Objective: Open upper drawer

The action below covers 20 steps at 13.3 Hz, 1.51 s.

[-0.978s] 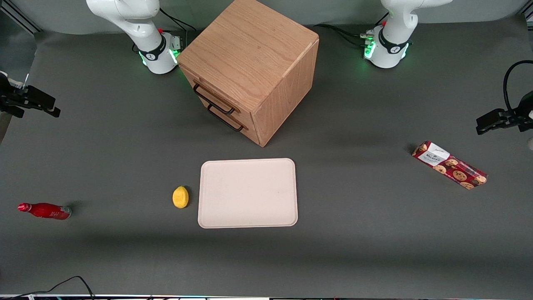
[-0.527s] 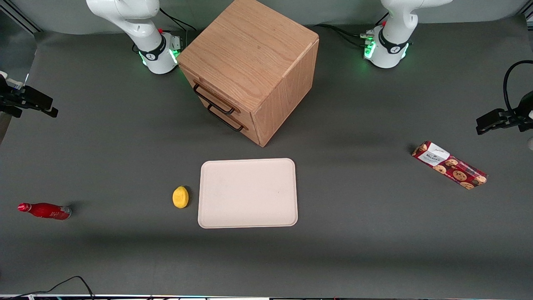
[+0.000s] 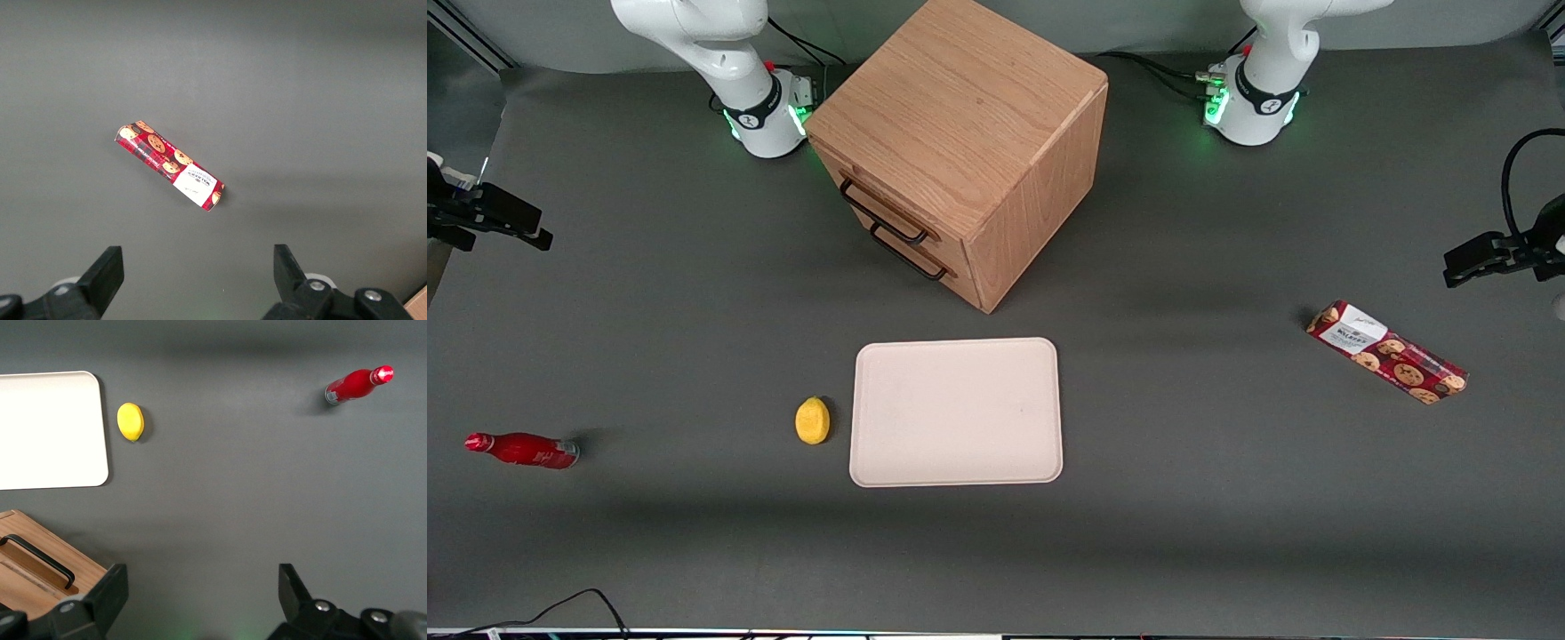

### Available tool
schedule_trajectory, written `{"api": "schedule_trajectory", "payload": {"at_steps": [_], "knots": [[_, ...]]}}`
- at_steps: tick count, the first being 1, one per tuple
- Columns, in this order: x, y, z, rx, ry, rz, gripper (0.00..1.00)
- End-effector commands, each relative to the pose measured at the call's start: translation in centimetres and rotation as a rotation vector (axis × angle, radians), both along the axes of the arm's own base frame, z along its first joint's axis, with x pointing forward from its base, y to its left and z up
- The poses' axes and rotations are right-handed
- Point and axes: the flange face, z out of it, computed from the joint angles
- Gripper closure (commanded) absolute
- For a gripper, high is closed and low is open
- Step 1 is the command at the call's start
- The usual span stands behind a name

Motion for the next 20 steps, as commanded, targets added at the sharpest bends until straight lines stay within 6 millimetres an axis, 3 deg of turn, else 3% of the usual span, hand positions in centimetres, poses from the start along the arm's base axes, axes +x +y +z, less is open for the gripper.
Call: {"api": "schedule_trajectory", "payload": {"at_steps": [1,5,8,12,14,17,20], "knots": [[-0.2,3.2,0.0,-0.007,0.023,0.060,0.00],[-1.3,11.0,-1.0,0.009,0.090,0.206,0.00],[-2.1,17.5,-3.2,0.031,0.168,0.326,0.00],[-4.3,25.1,-3.2,0.057,0.163,0.471,0.00],[-5.1,27.5,-2.9,0.089,0.161,0.513,0.00],[-5.7,29.3,-2.7,0.095,0.158,0.544,0.00],[-5.0,30.1,-5.3,0.165,0.227,0.532,0.00]]}}
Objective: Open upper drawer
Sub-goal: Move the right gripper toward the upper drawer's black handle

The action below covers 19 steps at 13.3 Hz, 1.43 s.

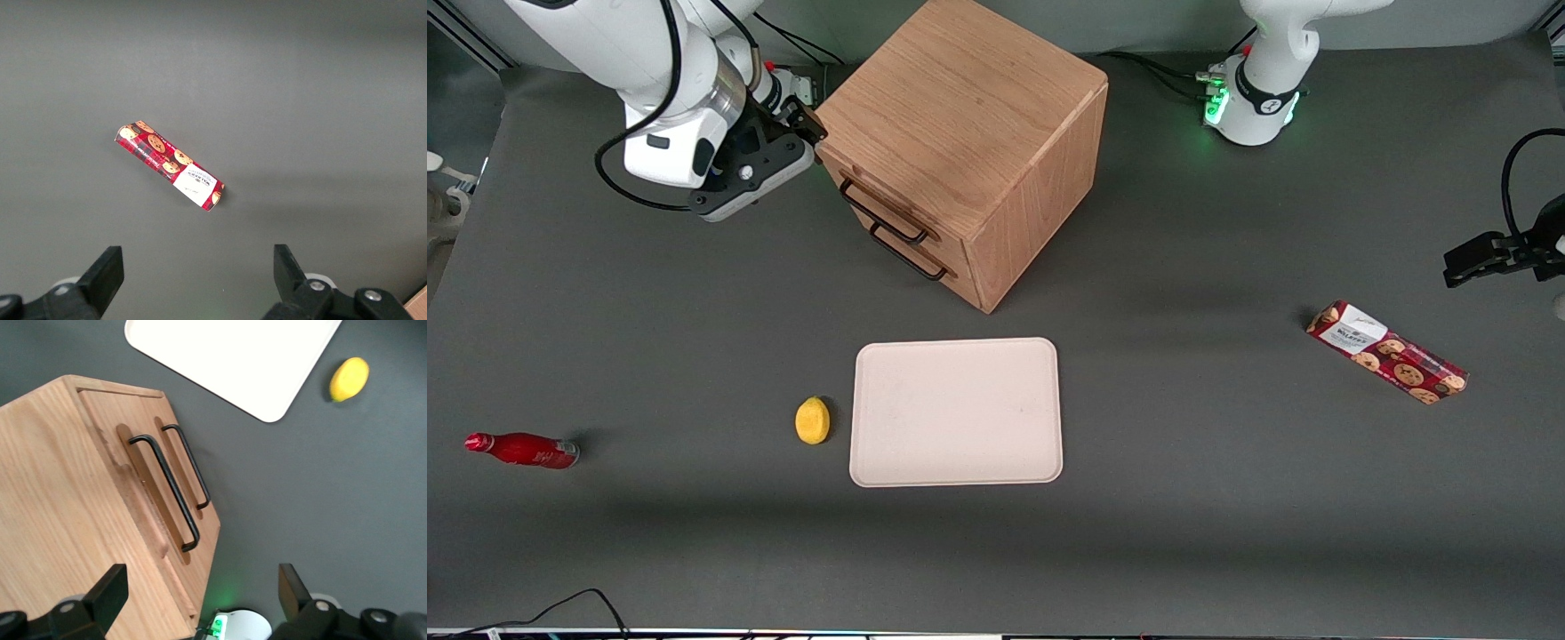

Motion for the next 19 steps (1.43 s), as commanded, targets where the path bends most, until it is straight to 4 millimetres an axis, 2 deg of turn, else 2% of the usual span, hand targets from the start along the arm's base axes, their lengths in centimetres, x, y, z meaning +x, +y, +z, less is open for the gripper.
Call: {"api": "schedule_trajectory", "payload": {"at_steps": [1,5,10,13,16,19], "knots": [[1.7,0.5,-2.8,0.067,0.096,-0.006,0.00],[2.8,0.6,-5.9,0.061,0.144,0.030,0.00],[3.0,1.0,-13.0,0.056,0.209,0.043,0.00],[2.3,1.4,-16.1,0.063,0.221,0.034,0.00],[1.4,2.2,-18.0,0.066,0.222,0.045,0.00],[0.8,2.3,-19.1,0.092,0.248,0.078,0.00]]}}
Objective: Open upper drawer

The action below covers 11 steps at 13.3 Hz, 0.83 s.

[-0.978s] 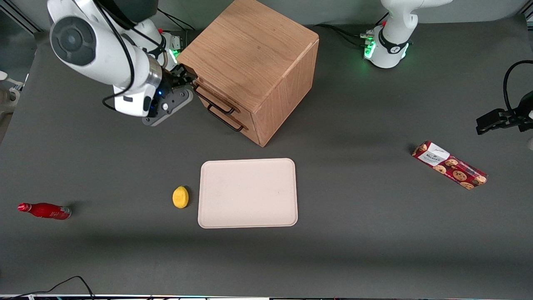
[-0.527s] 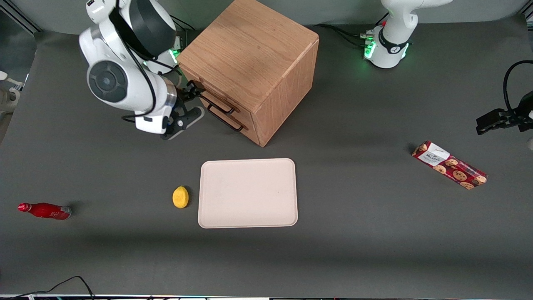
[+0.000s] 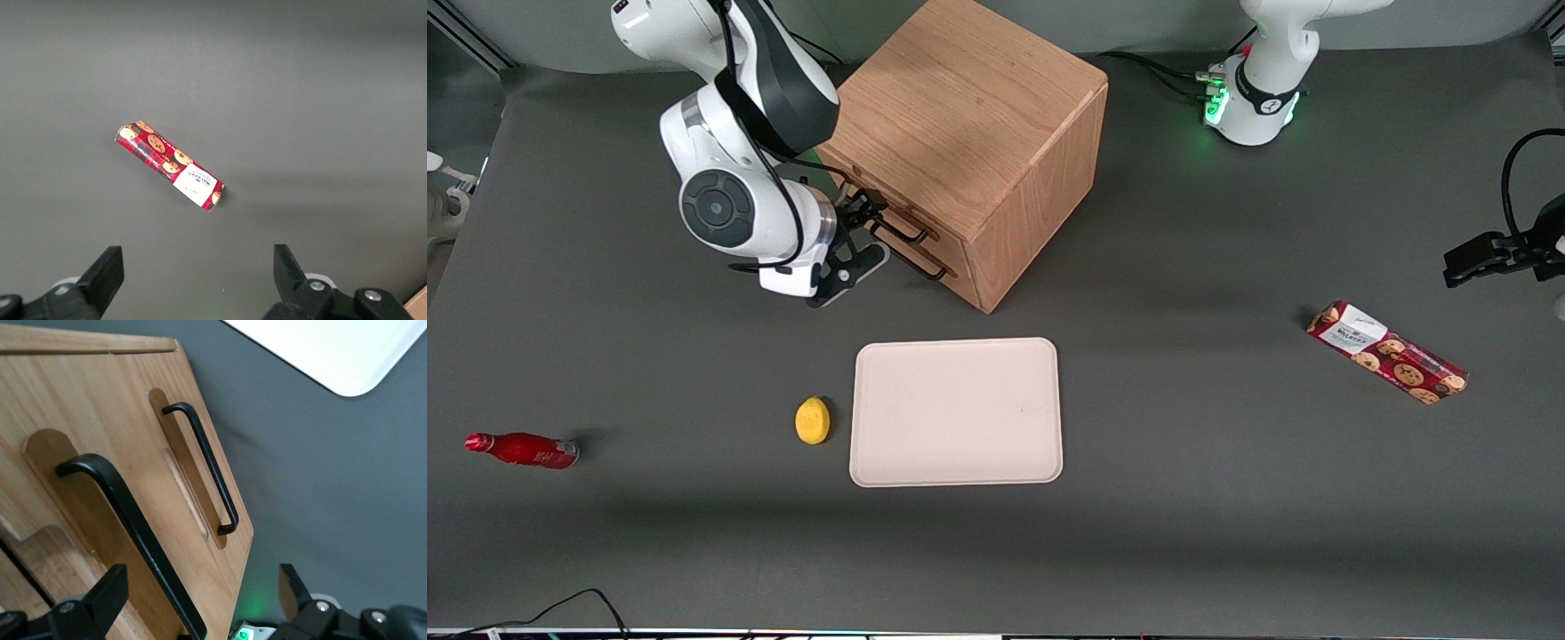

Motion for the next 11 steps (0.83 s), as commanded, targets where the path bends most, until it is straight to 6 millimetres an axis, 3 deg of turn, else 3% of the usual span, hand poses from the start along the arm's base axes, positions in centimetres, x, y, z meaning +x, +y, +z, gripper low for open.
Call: {"api": "schedule_trajectory", "payload": {"at_steps": [1,11], "knots": [[-0.9,-0.2,-0.4,0.057,0.013,0.024,0.00],[-1.9,-0.2,-3.2,0.073,0.030,0.085,0.00]]}}
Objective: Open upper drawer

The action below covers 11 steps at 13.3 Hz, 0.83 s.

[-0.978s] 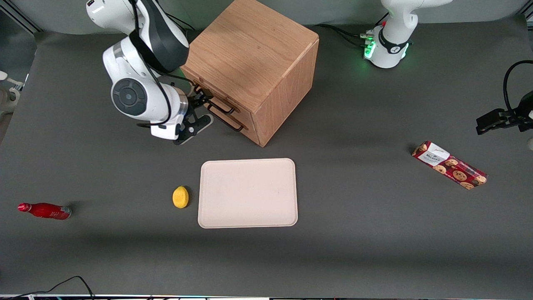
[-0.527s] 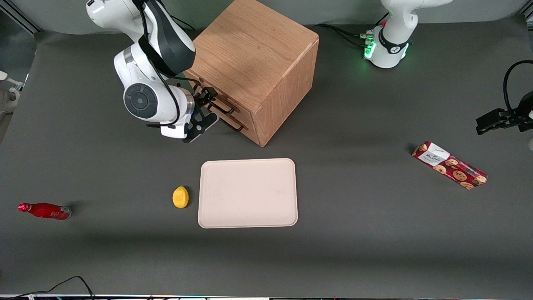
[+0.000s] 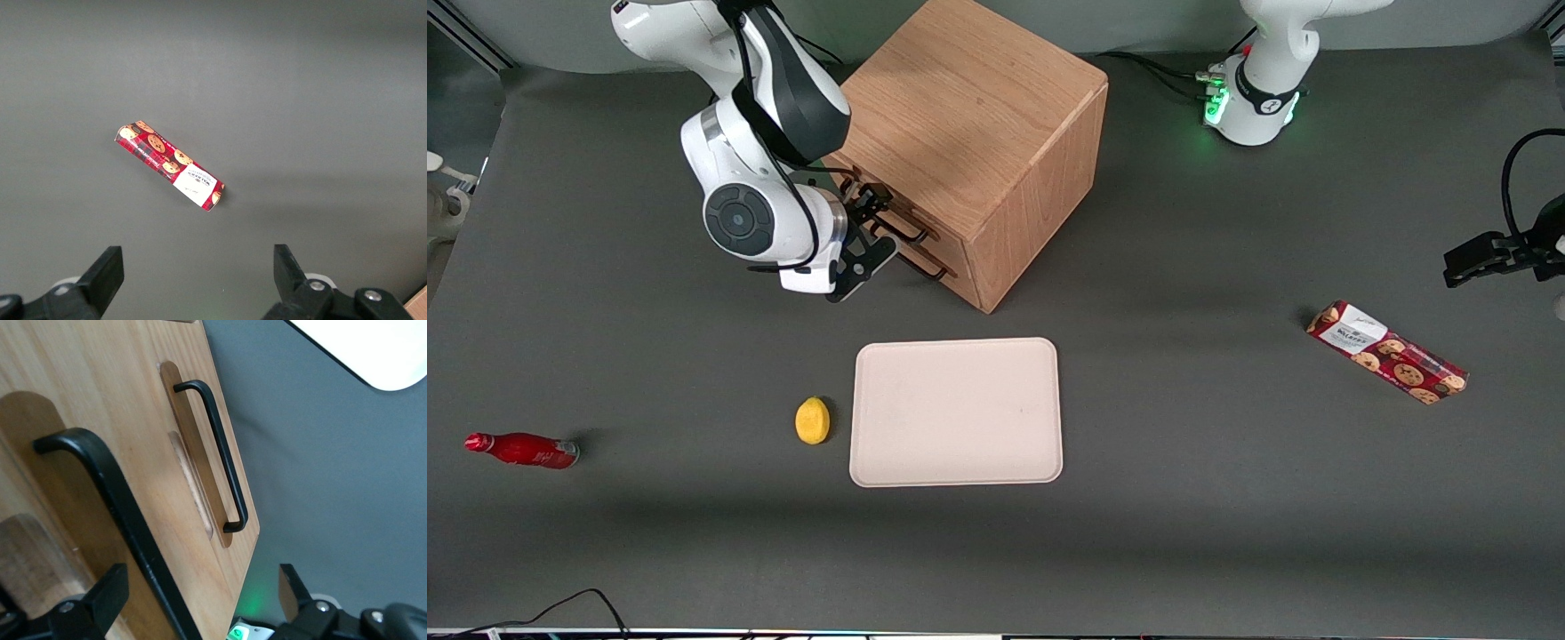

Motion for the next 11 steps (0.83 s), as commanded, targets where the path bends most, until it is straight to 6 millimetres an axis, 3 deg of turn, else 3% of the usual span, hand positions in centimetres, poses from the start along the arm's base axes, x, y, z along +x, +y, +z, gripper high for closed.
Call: {"api": "schedule_trajectory", "payload": {"at_steps": [1,11], "knots": [[-0.57,-0.16,-0.74,0.038,-0.012,0.004,0.00],[-0.02,-1.00,-1.53,0.057,-0.023,0.028,0.00]]}}
